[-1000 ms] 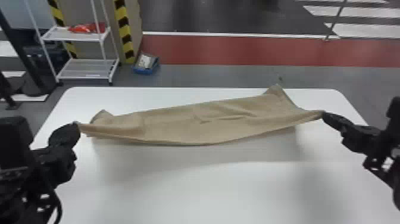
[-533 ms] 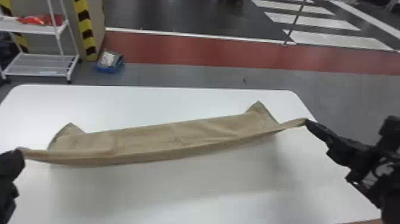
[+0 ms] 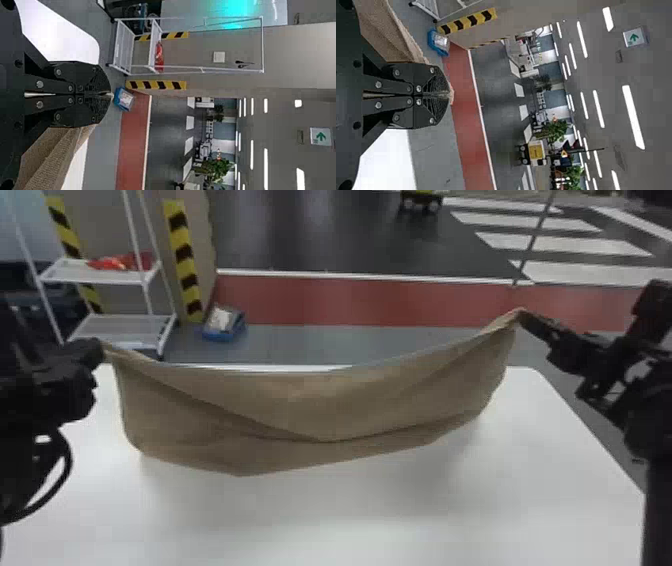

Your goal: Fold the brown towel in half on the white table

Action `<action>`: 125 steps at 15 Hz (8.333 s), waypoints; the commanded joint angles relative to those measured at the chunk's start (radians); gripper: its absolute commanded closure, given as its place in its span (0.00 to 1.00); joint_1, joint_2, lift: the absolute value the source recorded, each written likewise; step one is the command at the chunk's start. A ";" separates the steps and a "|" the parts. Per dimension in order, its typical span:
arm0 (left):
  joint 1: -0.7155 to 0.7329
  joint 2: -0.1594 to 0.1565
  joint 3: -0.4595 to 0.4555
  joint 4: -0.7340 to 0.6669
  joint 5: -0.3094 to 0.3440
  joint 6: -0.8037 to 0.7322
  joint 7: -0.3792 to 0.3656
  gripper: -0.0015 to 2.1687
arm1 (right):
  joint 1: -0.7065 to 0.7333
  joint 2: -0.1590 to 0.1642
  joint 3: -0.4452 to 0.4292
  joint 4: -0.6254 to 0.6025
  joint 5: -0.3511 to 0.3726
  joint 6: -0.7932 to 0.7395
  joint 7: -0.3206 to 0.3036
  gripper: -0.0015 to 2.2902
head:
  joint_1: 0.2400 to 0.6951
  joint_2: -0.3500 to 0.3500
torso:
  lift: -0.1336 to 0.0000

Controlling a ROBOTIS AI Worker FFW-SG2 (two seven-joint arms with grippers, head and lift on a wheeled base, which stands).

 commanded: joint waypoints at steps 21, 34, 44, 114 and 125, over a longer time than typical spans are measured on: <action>0.469 -0.033 0.041 -0.261 0.068 0.003 0.018 0.94 | 0.402 -0.072 -0.191 0.007 -0.169 -0.166 0.254 0.53 | 1.00 0.31 | 0.08; 0.537 -0.053 0.060 -0.408 0.046 0.282 0.129 0.94 | 0.569 0.012 -0.348 -0.229 -0.159 0.034 0.415 0.53 | 1.00 0.19 | 0.08; 0.063 -0.044 -0.023 0.069 -0.070 0.294 0.122 0.94 | 0.215 -0.053 -0.164 0.127 0.062 0.012 0.315 0.53 | 1.00 0.33 | 0.08; 0.625 -0.027 -0.275 0.164 -0.271 -1.043 0.104 0.02 | 1.011 0.128 0.356 -0.459 -0.062 -0.604 -0.118 0.04 | 1.00 0.55 | 0.08; 0.668 -0.029 -0.273 0.132 -0.271 -1.095 0.104 0.01 | 1.028 0.127 0.344 -0.481 -0.080 -0.607 -0.119 0.05 | 1.00 0.54 | 0.08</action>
